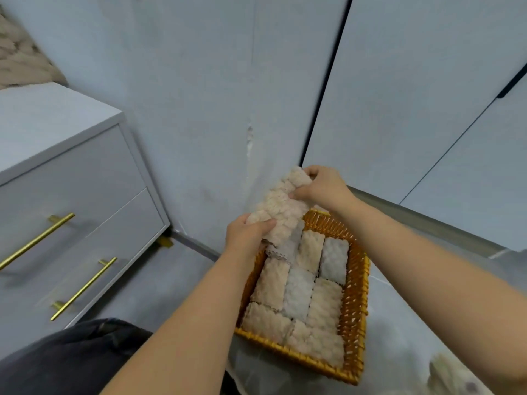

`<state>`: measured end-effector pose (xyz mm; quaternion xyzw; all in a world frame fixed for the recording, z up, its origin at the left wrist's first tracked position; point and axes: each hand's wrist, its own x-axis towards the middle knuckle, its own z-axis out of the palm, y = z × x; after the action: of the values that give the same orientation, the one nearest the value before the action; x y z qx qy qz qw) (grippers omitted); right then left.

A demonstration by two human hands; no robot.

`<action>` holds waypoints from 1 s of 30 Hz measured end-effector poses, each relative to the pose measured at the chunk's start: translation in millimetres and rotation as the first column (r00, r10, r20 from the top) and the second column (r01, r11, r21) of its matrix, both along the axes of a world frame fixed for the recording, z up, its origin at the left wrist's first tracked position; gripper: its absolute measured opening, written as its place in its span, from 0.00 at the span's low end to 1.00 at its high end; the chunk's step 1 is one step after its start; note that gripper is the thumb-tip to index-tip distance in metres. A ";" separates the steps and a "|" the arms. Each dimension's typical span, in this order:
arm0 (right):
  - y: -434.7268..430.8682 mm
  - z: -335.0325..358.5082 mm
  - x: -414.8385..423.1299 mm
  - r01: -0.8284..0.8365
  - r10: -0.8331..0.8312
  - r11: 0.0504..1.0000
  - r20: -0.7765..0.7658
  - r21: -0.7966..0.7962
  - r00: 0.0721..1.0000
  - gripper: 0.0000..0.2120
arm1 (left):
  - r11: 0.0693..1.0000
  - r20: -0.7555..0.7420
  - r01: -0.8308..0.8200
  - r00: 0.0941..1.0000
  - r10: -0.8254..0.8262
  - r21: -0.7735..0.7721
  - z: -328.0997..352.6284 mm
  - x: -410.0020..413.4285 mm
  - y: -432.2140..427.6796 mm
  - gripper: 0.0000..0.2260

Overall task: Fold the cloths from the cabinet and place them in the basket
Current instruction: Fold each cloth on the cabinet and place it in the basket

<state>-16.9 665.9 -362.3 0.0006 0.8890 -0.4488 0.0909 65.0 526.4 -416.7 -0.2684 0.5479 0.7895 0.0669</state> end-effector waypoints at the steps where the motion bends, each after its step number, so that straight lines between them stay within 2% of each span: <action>1: 7.1 -5.6 -5.7 0.073 -0.045 0.976 0.143 -0.204 0.989 0.22 | 1.000 0.005 0.024 1.000 -0.024 0.012 -3.5 -3.5 -1.2 0.07; 3: 19.2 -21.2 -13.6 0.285 -0.091 0.804 0.366 -0.522 0.926 0.27 | 0.997 0.017 0.078 0.997 -0.079 0.027 -9.6 -12.6 -2.6 0.06; 4: 22.7 -31.3 -14.9 0.393 -0.110 0.692 0.449 -0.606 0.887 0.24 | 0.995 0.029 0.099 0.995 -0.100 0.034 -13.2 -17.2 -1.1 0.06; 7: 25.4 -60.9 -12.1 0.578 -0.095 0.408 0.596 -0.707 0.797 0.15 | 0.995 0.063 0.089 0.994 -0.091 0.040 -21.3 -26.2 9.6 0.06; 9: 27.0 -82.7 -6.2 0.654 -0.019 0.243 0.671 -0.716 0.742 0.19 | 0.997 0.074 0.078 0.994 -0.078 0.007 -27.1 -30.2 19.8 0.06; 11: 28.1 -104.2 1.5 0.715 0.060 0.160 0.729 -0.681 0.681 0.26 | 0.995 0.081 0.089 0.993 -0.085 -0.046 -35.6 -33.3 26.3 0.06; 14: 31.1 -128.7 14.5 0.708 0.128 0.192 0.733 -0.679 0.668 0.32 | 0.991 0.124 0.111 0.987 -0.101 -0.079 -56.7 -37.4 27.1 0.09; 17: 32.1 -136.9 20.2 0.708 0.041 0.246 0.737 -0.662 0.674 0.24 | 0.987 0.199 0.151 0.970 -0.139 -0.048 -73.1 -39.2 27.5 0.13; 20: 36.6 -145.4 17.6 0.749 -0.136 0.222 0.741 -0.624 0.658 0.17 | 0.976 0.215 0.216 0.954 -0.211 0.000 -84.2 -39.5 33.1 0.15; 21: 39.1 -150.8 15.7 0.754 -0.162 0.211 0.738 -0.622 0.655 0.16 | 0.970 0.212 0.243 0.949 -0.233 -0.024 -88.7 -39.2 35.6 0.14; 23: 40.7 -155.8 12.7 0.757 -0.199 0.209 0.731 -0.619 0.653 0.12 | 0.913 0.196 0.335 0.936 -0.293 -0.233 -96.2 -36.9 35.6 0.12; 24: 42.7 -159.8 10.0 0.767 -0.236 0.229 0.730 -0.600 0.642 0.11 | 0.837 0.197 0.384 0.923 -0.331 -0.390 -101.0 -36.0 33.2 0.11; 26: 53.7 -174.5 -1.2 0.796 -0.392 0.330 0.693 -0.508 0.605 0.15 | 0.558 0.289 0.457 0.885 -0.365 -0.693 -110.4 -32.1 24.4 0.09; 27: 61.3 -182.2 -8.9 0.808 -0.481 0.387 0.650 -0.444 0.588 0.18 | 0.398 0.358 0.475 0.872 -0.335 -0.784 -113.0 -28.9 19.2 0.10; 28: 68.0 -192.2 -15.5 0.813 -0.542 0.442 0.609 -0.378 0.578 0.22 | 0.282 0.406 0.481 0.868 -0.285 -0.830 -116.7 -24.5 13.7 0.11; 29: 75.9 -198.6 -22.2 0.811 -0.581 0.494 0.575 -0.314 0.577 0.24 | 0.218 0.416 0.468 0.876 -0.243 -0.857 -117.0 -22.3 10.5 0.11; 30: 81.2 -210.2 -28.3 0.805 -0.602 0.539 0.555 -0.248 0.574 0.25 | 0.201 0.414 0.453 0.886 -0.209 -0.869 -121.1 -20.3 7.0 0.11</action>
<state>-45.2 747.1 -572.4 0.4378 0.6285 -0.6383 0.0765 44.6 533.4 -537.7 -0.2087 0.9410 0.2387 0.1182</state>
